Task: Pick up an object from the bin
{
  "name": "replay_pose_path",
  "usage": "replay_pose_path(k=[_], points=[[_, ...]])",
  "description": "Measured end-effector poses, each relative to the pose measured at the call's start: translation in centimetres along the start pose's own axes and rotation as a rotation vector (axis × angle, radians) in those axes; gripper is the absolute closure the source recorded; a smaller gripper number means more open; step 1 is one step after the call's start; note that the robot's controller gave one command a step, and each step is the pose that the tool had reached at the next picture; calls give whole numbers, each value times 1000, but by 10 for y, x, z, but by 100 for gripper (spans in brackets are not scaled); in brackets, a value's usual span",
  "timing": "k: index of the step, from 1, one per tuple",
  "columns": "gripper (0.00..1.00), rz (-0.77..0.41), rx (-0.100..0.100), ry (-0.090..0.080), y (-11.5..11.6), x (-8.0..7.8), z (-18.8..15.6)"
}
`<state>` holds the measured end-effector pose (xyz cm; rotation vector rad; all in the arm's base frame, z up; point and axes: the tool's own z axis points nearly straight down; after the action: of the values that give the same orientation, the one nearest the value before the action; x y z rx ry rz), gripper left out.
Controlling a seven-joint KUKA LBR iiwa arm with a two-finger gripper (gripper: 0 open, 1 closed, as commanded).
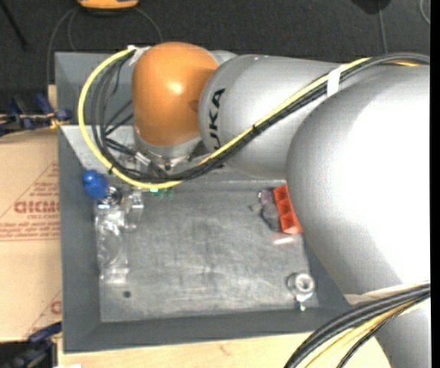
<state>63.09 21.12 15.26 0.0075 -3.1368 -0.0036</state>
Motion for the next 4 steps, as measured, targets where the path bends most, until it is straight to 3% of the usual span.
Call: replay_pose_path(k=[1,2,3,4], points=[[0,-230,5,-2,-22,21,72],[100,-227,-1,-6,-19,20,69],[100,-238,0,-12,10,-1,22],[100,-262,3,-15,-4,16,-40]])
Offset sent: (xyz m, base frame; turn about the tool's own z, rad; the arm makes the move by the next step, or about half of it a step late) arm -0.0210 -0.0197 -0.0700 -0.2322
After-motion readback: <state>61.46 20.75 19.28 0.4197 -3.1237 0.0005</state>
